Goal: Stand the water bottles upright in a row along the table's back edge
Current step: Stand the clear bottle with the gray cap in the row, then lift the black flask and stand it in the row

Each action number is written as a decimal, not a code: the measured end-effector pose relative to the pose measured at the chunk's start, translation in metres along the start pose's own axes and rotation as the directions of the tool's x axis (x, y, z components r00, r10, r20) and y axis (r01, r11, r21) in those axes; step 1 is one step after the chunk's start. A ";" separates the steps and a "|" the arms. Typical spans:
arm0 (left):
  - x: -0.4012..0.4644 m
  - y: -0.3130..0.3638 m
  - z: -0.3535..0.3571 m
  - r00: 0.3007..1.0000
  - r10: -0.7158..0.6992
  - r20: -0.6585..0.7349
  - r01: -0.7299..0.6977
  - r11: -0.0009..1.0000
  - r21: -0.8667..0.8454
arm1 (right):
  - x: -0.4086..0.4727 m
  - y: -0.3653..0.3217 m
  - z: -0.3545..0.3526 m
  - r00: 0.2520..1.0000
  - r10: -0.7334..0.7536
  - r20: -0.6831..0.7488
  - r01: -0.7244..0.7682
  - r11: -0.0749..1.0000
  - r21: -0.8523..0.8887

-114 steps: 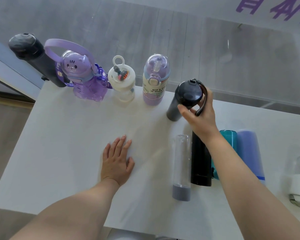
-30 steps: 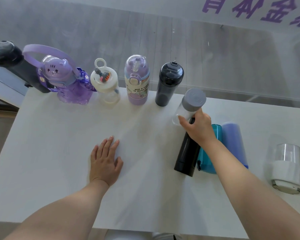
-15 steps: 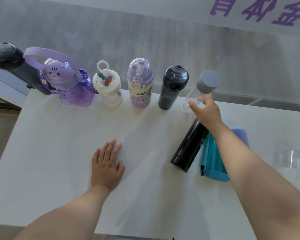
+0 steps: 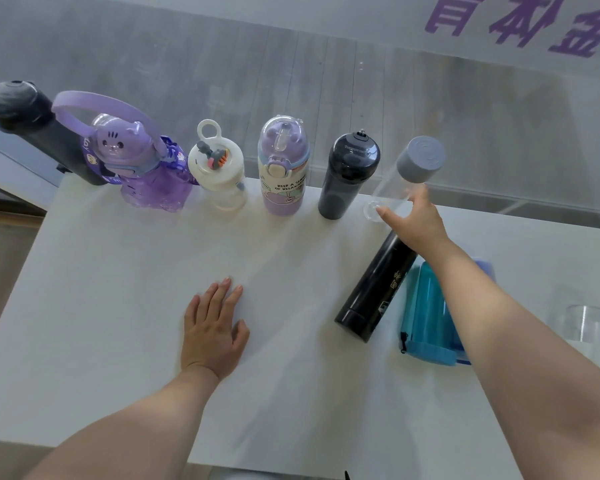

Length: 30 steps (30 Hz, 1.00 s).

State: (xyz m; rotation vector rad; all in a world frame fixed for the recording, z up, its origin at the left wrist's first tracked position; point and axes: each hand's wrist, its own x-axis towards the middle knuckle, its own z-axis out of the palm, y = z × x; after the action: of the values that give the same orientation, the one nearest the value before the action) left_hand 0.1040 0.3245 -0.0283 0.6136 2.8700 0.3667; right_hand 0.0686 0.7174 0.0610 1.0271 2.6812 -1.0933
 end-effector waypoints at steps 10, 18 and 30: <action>-0.001 0.003 -0.001 1.000 -0.006 -0.005 0.006 1.000 0.005 | -0.075 0.033 -0.003 0.899 -0.417 -0.133 0.399 0.906 -0.143; -0.002 0.006 0.001 1.000 -0.015 0.026 0.014 0.998 0.058 | -0.115 0.063 0.016 0.757 -0.533 0.379 0.639 0.477 -0.604; -0.008 0.019 0.005 0.997 -0.063 0.049 0.062 0.998 0.023 | -0.119 0.056 0.018 0.761 -0.575 0.300 0.612 0.483 -0.627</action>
State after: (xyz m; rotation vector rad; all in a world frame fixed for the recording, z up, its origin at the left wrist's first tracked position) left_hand 0.1197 0.3384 -0.0268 0.5271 2.8413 0.3072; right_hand 0.1918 0.6684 0.0494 -0.1057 3.0325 0.0001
